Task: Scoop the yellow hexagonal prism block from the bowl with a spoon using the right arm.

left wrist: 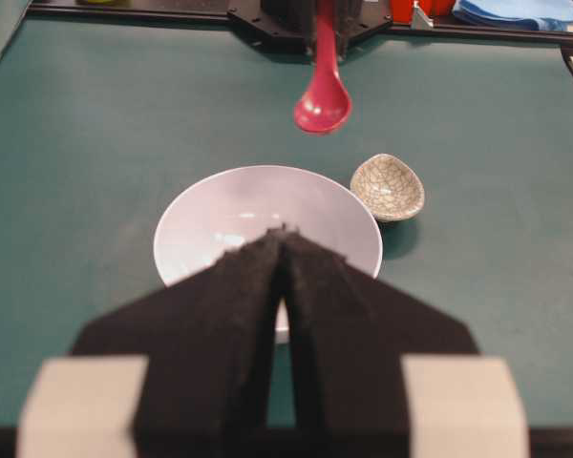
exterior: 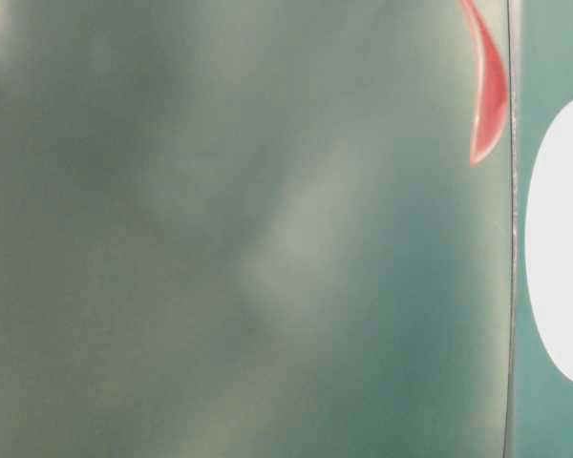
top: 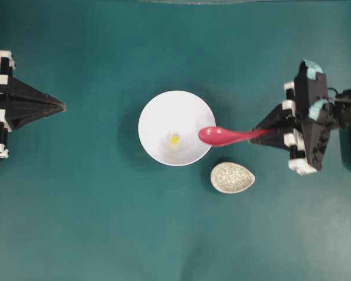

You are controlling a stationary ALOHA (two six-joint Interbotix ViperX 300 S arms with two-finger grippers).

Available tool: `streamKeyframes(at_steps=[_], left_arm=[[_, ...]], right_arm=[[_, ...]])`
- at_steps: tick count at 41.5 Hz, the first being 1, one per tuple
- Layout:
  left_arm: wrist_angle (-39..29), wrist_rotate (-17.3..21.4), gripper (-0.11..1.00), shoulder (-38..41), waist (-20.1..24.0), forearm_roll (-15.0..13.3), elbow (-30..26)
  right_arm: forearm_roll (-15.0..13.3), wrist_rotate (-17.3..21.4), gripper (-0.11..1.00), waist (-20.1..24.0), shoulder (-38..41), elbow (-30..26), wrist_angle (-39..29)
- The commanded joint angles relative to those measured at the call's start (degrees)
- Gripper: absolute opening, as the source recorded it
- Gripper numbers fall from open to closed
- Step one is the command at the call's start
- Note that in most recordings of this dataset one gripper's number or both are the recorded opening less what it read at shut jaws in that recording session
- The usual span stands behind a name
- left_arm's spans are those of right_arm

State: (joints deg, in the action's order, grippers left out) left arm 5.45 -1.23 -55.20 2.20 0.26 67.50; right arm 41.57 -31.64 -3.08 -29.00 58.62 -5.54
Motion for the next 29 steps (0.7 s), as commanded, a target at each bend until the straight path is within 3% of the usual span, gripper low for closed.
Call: streamKeyframes(at_steps=[1, 9, 17, 29], left_arm=[[0.35, -0.09, 0.01, 0.26, 0.09, 0.00, -1.23], [0.26, -0.09, 0.01, 0.26, 0.09, 0.09, -1.23], [0.44, 0.00, 0.01, 0.26, 0.09, 0.00, -1.23], [0.53, -0.09, 0.01, 0.26, 0.09, 0.09, -1.23]], right_arm=[[-2.37, -0.09, 0.21, -2.20, 0.09, -3.16, -3.25], [-7.21, 0.18, 0.21, -4.92, 2.81, -7.29, -9.93], [-8.26, 0.18, 0.21, -7.47, 7.65, -12.66, -16.52], [-11.87, 0.44, 0.21, -7.65, 14.94, -21.36, -27.07]])
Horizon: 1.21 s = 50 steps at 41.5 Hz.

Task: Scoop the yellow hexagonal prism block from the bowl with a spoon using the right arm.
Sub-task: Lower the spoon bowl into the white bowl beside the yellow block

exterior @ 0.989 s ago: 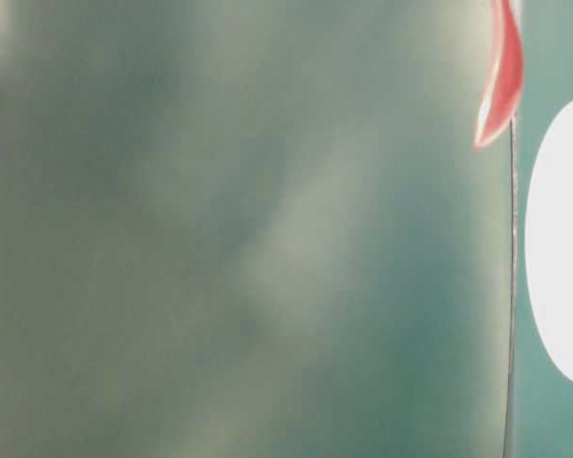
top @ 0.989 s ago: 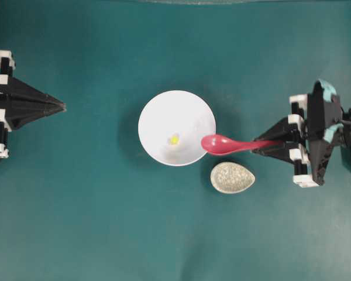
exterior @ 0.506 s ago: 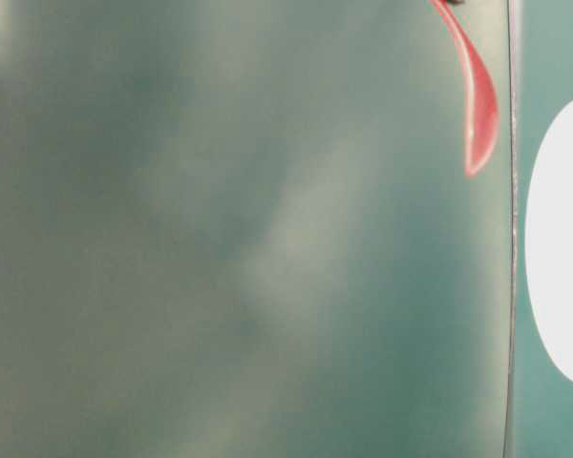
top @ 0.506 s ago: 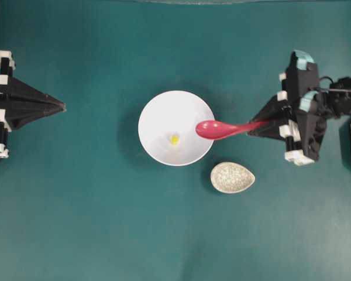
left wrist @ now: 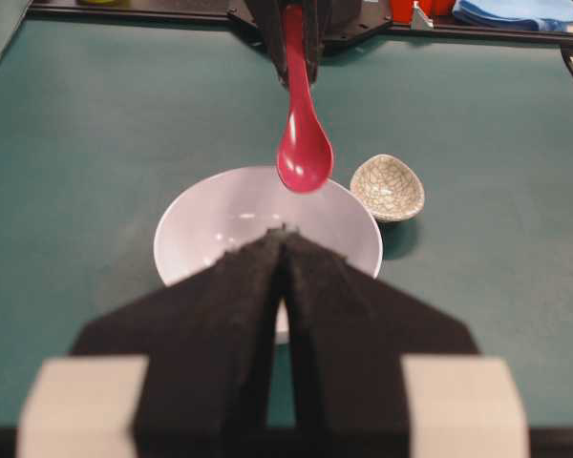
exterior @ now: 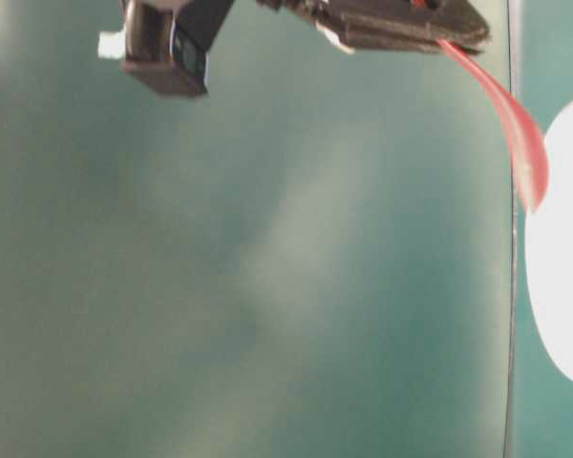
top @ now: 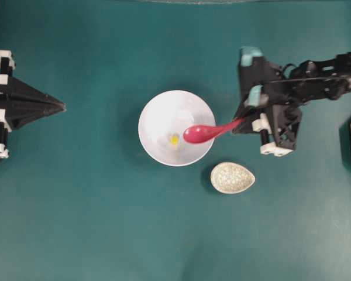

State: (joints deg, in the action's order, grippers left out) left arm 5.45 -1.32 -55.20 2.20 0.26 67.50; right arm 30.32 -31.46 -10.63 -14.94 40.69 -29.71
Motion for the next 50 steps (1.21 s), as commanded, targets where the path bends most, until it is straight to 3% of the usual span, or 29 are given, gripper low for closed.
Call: streamKeyframes(at_steps=[1, 6, 12, 22, 25, 37, 50], left_arm=[[0.53, 0.09, 0.01, 0.26, 0.09, 0.09, -1.23], [0.53, 0.00, 0.01, 0.26, 0.09, 0.09, -1.23], [0.62, 0.09, 0.01, 0.26, 0.09, 0.09, -1.23], [0.62, 0.09, 0.01, 0.26, 0.09, 0.00, -1.23], [0.62, 0.09, 0.01, 0.26, 0.09, 0.00, -1.23], [0.62, 0.09, 0.01, 0.35, 0.09, 0.18, -1.23], [0.62, 0.18, 0.01, 0.35, 0.09, 0.26, -1.14]], right_arm=[[-0.88, 0.26, 0.21, -0.18, 1.41, -4.04, -3.87], [-1.41, 0.53, 0.21, -0.18, 4.57, -8.00, -9.32], [-3.34, 5.54, 0.21, -0.44, 7.38, -12.04, -13.62], [-12.83, 18.54, 0.21, -0.44, 9.93, -17.58, -21.62], [-14.77, 20.39, 0.21, -0.44, 10.55, -18.98, -24.26], [-15.91, 20.92, 0.21, -0.44, 13.36, -23.38, -31.73], [-15.91, 20.74, 0.21, -0.35, 15.29, -25.31, -32.52]])
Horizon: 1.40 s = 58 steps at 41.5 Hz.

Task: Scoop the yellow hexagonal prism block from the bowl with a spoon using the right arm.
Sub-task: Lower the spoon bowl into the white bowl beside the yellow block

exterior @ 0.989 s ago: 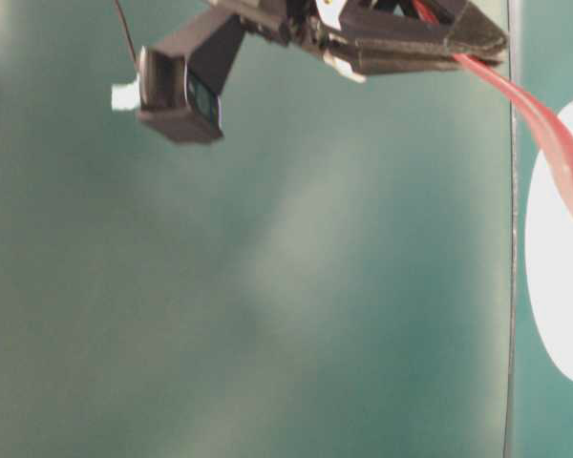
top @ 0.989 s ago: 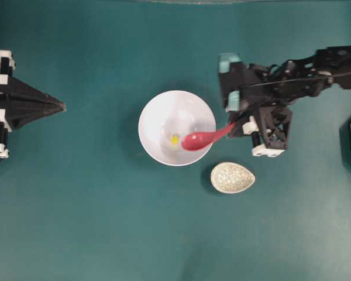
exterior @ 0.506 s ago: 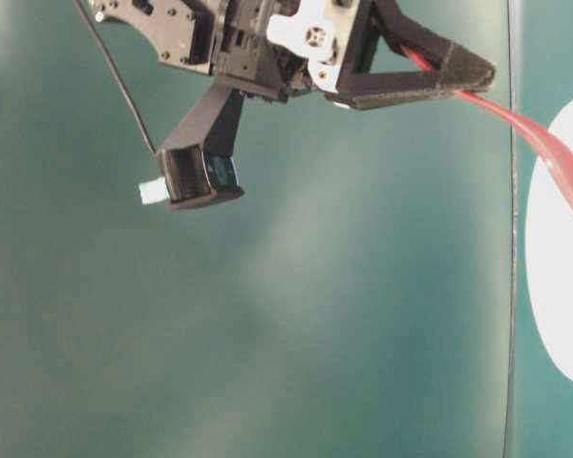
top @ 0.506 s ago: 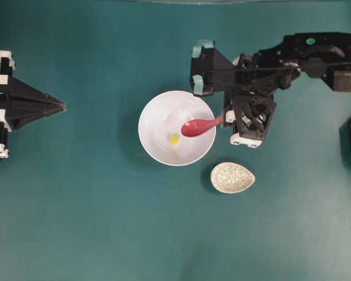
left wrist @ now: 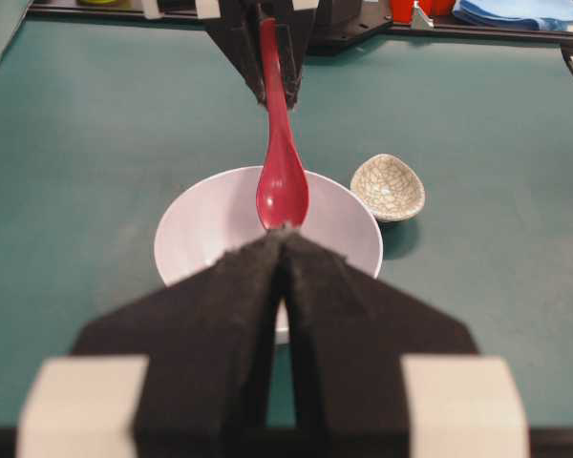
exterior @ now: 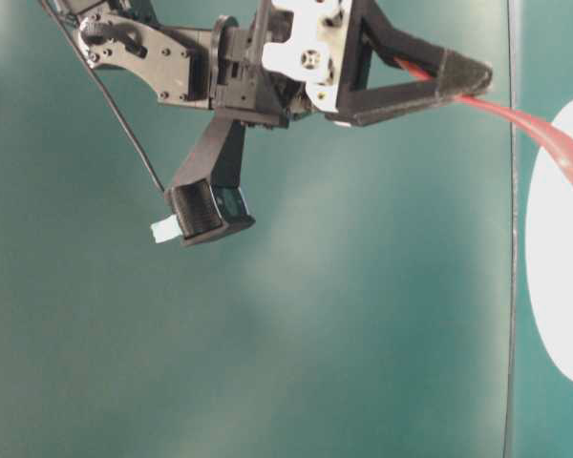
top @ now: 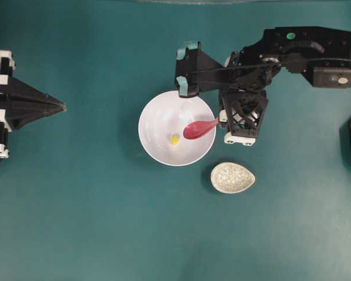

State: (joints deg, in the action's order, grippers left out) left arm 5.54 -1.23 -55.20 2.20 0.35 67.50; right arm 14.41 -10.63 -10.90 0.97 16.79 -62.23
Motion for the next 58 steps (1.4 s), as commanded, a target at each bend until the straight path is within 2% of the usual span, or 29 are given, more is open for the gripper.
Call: streamKeyframes(at_steps=[1, 30, 58], left_arm=[[0.62, 0.09, 0.01, 0.35, 0.09, 0.18, -1.23], [0.88, 0.18, 0.01, 0.26, 0.09, 0.18, -1.23], [0.97, 0.18, 0.01, 0.26, 0.09, 0.26, -1.23]], right_arm=[[0.00, -0.18, 0.21, 0.00, -0.44, -1.49, 0.00], [0.00, -0.53, 0.21, 2.29, 3.78, -1.49, 2.72], [0.00, -0.44, 0.21, 2.37, 6.86, -2.72, 5.71]])
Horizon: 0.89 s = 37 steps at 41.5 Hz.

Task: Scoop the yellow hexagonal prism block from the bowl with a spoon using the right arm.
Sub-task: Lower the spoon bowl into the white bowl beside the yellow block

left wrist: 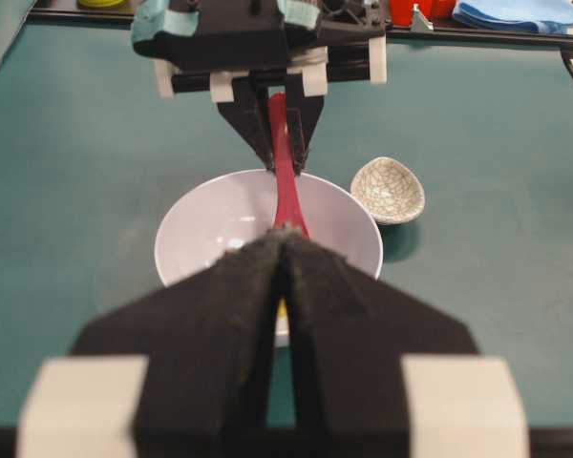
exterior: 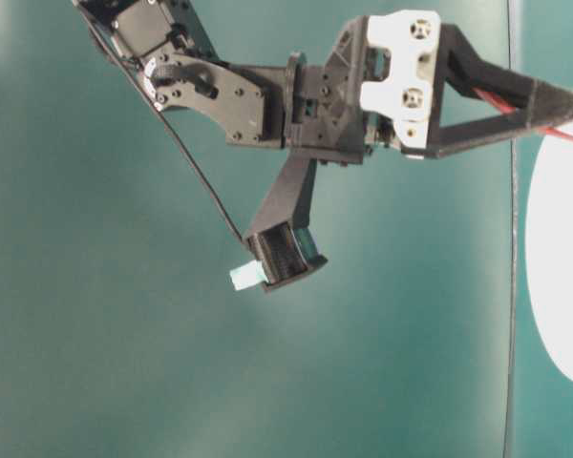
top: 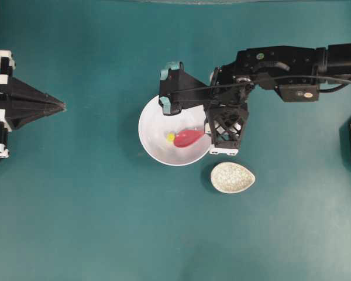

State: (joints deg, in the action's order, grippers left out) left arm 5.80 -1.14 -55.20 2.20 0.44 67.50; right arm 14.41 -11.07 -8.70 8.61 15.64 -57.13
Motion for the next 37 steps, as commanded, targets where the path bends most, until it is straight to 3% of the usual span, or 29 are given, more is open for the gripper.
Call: streamKeyframes(at_steps=[1, 22, 37], left_arm=[[0.70, 0.09, 0.01, 0.26, 0.09, 0.18, -1.23], [0.70, 0.00, 0.01, 0.26, 0.09, 0.09, -1.23], [0.70, 0.00, 0.01, 0.26, 0.09, 0.09, -1.23]], right_arm=[[0.00, 0.00, 0.21, 0.18, -0.62, -1.76, 0.79], [-0.09, 1.05, 0.21, 0.09, -0.26, -2.64, 8.61], [-0.18, 1.23, 0.21, 0.18, -4.48, -2.64, 9.49]])
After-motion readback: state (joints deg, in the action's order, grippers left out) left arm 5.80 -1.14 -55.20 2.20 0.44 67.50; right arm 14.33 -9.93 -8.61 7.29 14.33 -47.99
